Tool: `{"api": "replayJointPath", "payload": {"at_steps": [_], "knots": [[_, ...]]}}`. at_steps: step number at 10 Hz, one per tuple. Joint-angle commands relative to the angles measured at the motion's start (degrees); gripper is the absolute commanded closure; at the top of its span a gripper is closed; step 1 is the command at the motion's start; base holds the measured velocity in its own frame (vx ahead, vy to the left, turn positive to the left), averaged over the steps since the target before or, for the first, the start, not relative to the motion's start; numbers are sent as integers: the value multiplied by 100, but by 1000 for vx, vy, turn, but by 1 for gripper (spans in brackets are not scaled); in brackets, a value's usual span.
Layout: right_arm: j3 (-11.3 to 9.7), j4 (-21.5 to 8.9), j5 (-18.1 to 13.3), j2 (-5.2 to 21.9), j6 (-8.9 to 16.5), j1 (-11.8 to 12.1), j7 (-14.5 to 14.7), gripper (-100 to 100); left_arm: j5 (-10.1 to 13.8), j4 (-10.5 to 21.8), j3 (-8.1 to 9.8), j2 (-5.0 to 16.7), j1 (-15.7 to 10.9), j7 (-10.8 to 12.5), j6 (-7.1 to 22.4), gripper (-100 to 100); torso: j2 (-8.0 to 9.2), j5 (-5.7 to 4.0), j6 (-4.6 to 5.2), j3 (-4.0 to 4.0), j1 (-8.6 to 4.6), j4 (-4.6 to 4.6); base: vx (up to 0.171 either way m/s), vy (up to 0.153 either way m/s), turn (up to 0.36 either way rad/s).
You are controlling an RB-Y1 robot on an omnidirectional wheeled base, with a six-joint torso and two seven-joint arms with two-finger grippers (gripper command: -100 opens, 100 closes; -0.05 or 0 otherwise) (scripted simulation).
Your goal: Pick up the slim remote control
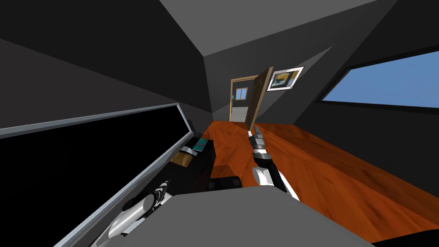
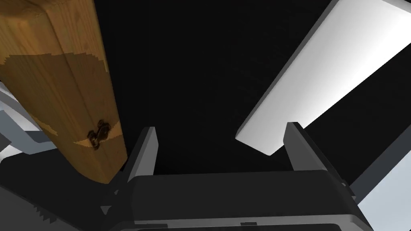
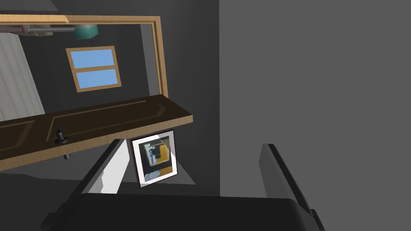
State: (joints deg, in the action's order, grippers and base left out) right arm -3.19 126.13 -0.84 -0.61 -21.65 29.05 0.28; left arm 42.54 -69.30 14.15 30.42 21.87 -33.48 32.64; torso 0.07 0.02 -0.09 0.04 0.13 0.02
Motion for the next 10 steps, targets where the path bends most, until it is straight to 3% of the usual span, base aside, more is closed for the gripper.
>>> {"api": "replayJointPath", "payload": {"at_steps": [1,2,6,10], "knots": [[0,0,0,0,0,0,0,0,235,286,12,73,5,-196,243,-100,0,0,0,0,0,0,-24,40,-268],[0,0,0,0,0,-1,0,0,235,364,12,73,5,-196,243,-100,0,0,3,0,1,0,-23,41,-131],[0,0,0,0,0,0,0,0,613,1114,57,188,-29,-523,759,-100,3,1,1,1,3,0,-35,45,-231],[1,0,0,0,0,1,0,0,820,1590,79,255,-60,-697,1100,-100,-3,-1,-3,-2,-1,0,-25,34,-141]]}}
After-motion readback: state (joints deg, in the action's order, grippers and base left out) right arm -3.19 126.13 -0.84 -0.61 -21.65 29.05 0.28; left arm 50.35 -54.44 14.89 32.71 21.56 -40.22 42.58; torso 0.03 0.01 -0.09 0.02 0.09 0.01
